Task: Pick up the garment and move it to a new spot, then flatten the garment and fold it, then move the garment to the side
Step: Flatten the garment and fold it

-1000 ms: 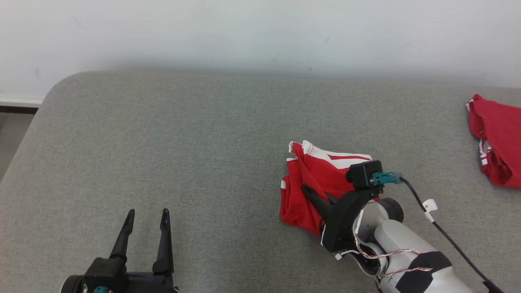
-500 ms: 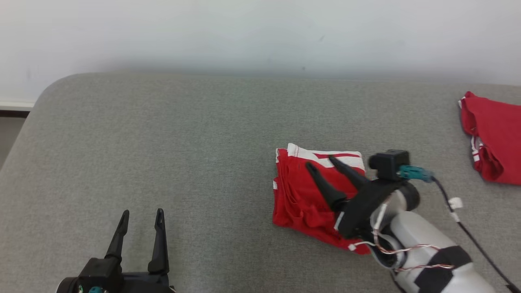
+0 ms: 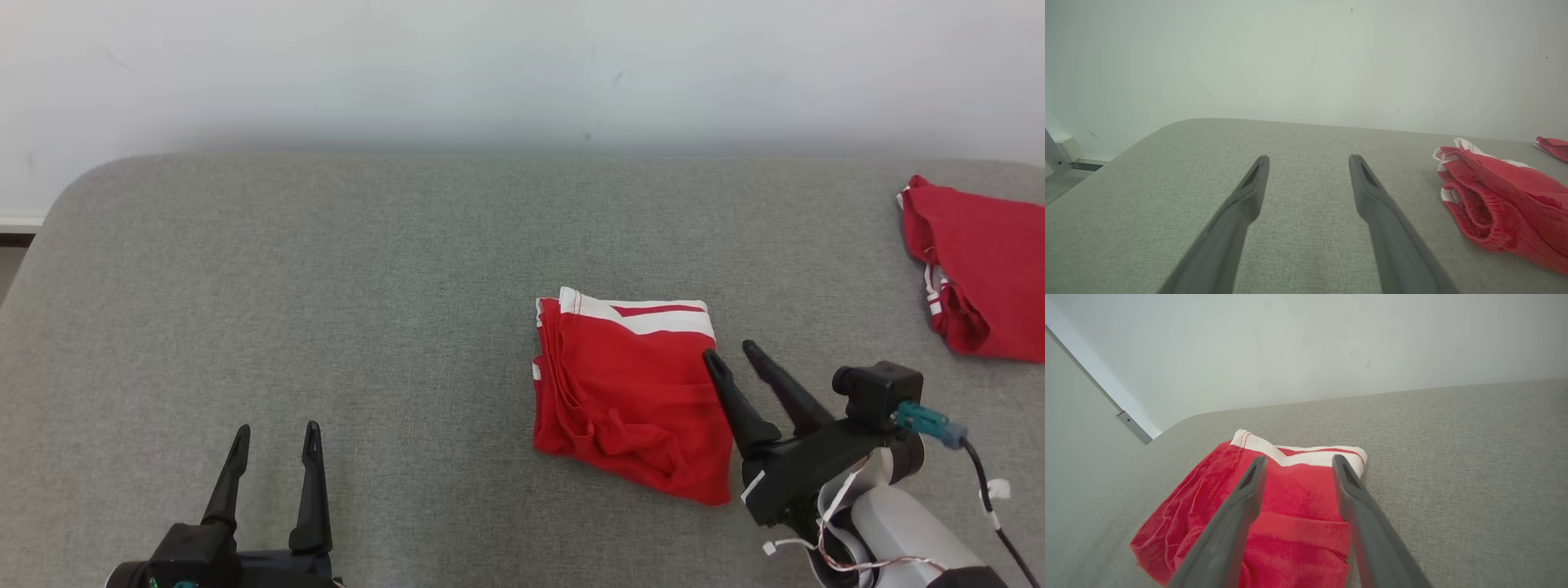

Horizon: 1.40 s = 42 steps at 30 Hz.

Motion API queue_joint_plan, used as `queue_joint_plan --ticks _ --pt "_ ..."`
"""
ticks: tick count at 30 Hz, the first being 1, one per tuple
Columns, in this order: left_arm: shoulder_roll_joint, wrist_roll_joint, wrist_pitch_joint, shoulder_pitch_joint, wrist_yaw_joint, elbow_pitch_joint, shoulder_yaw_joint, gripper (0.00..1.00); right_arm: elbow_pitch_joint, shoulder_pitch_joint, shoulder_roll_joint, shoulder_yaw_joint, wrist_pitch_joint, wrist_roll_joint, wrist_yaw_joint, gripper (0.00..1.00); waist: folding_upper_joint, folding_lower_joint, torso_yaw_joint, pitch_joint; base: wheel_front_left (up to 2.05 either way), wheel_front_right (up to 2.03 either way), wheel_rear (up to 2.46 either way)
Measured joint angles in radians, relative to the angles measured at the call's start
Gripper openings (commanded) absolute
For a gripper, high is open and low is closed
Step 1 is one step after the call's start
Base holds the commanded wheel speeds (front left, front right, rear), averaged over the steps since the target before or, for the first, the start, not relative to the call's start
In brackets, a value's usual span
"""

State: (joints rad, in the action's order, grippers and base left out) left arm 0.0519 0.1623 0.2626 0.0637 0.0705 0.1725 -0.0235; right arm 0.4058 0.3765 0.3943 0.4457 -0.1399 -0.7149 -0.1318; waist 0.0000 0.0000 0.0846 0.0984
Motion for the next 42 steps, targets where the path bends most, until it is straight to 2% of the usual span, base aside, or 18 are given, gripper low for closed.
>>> queue_joint_plan --ticks 7,12,18,27,34,42 --pt "0.0 -0.003 0.0 0.006 0.001 0.0 -0.005 1.0 0.046 -0.028 -0.036 -0.014 -0.066 0.109 0.0 0.0 0.0 0.0 0.025 0.016 0.0 0.0 0.0" --pt "0.0 -0.007 0.0 0.015 0.008 0.004 -0.008 1.0 0.116 -0.022 -0.083 0.023 -0.091 0.16 0.0 0.0 0.0 -0.0001 0.05 0.024 0.0 0.0 0.0" --pt "0.0 -0.009 0.0 0.025 0.01 0.012 -0.013 1.0 0.194 -0.002 -0.139 0.06 -0.109 0.167 0.0 0.0 0.0 -0.0001 0.077 0.033 0.0 0.0 0.0" --pt "0.0 -0.005 0.0 0.04 0.015 0.023 -0.023 1.0 0.226 0.043 -0.246 0.149 -0.12 0.177 0.0 0.0 0.0 -0.0001 0.106 0.043 0.0 0.0 0.0" --pt "0.0 -0.006 0.0 0.041 0.016 0.03 -0.016 1.0 0.202 0.048 -0.274 0.164 -0.121 0.177 0.0 0.0 0.0 -0.0001 0.104 0.041 0.0 0.0 0.0" --pt "0.001 -0.012 0.0 0.036 0.018 0.03 0.002 1.0 0.034 0.005 -0.227 0.023 -0.122 0.234 0.0 0.0 0.0 0.0 0.057 0.017 0.0 0.0 0.0"
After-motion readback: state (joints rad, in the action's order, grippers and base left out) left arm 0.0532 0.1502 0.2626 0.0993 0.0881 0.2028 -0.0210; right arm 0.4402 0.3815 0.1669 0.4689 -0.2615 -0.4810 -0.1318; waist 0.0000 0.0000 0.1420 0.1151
